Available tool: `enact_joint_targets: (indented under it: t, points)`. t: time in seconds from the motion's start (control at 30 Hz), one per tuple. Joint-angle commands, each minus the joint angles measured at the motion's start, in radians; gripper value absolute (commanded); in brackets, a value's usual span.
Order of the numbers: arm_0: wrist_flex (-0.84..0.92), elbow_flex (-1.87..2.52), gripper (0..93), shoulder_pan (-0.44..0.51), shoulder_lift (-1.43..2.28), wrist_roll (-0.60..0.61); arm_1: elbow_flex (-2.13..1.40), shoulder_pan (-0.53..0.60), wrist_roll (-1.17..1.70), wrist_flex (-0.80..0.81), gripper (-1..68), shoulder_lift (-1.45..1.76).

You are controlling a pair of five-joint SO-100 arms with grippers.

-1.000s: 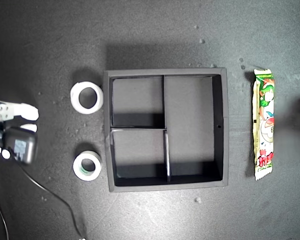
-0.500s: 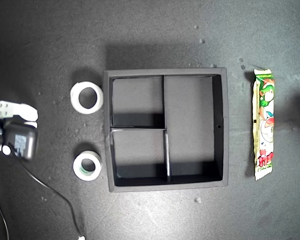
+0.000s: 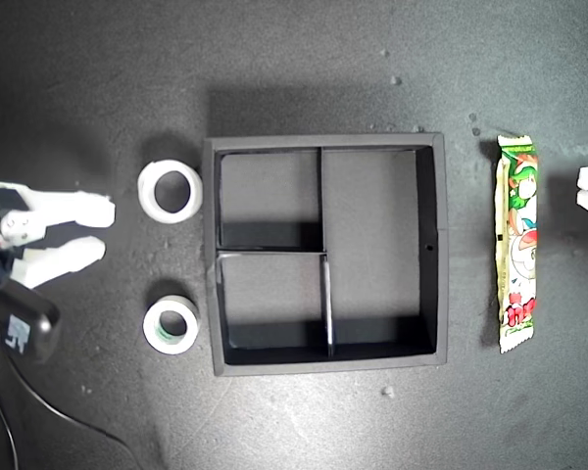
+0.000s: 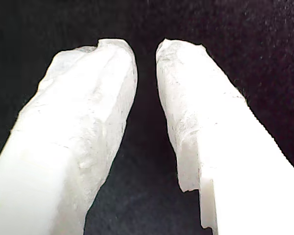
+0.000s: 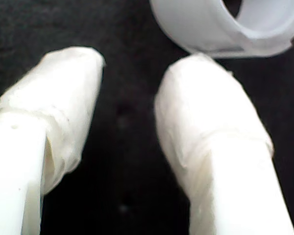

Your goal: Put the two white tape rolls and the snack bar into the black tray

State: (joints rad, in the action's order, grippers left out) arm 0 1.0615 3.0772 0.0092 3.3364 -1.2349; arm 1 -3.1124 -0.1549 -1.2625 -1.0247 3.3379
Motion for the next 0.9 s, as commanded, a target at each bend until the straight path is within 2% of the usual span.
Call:
enact_joint_targets:
  t: [0.0, 0.1, 0.2, 0.4, 0.53, 0.6, 0.67, 0.77, 0.87]
  points:
    - [-0.028, 0.061, 0.4, -0.034, 0.051, -0.003, -0.011, 0.011, 0.072, 0.075, 3.4, 0.011]
    - [-0.074, 0.058, 0.2, -0.032, 0.051, 0.025, -0.011, 0.023, 0.179, 0.172, 1.9, 0.011]
    - [-0.043, 0.012, 1.7, -0.034, 0.051, 0.083, -0.009, 0.015, 0.282, 0.264, 1.1, 0.011]
    - [0.107, -0.160, 6.8, -0.066, 0.051, 0.166, 0.127, -0.017, 0.423, 0.258, 12.5, -0.002]
    - [0.135, -0.253, 9.8, -0.075, -0.026, 0.187, 0.210, -0.020, 0.482, 0.250, 19.7, -0.054]
    - [0.126, -0.308, 11.1, -0.077, -0.110, 0.199, 0.290, 0.003, 0.514, 0.322, 21.4, -0.249]
    - [0.110, -0.393, 12.0, -0.074, -0.230, 0.222, 0.483, 0.034, 0.557, 0.368, 22.4, -0.594]
    - [0.098, -0.552, 13.4, -0.071, -0.472, 0.261, 0.923, 0.072, 0.641, 0.206, 23.2, -1.111]
    - [0.098, -0.709, 14.0, -0.061, -0.727, 0.291, 1.227, 0.089, 0.695, 0.012, 20.9, -1.408]
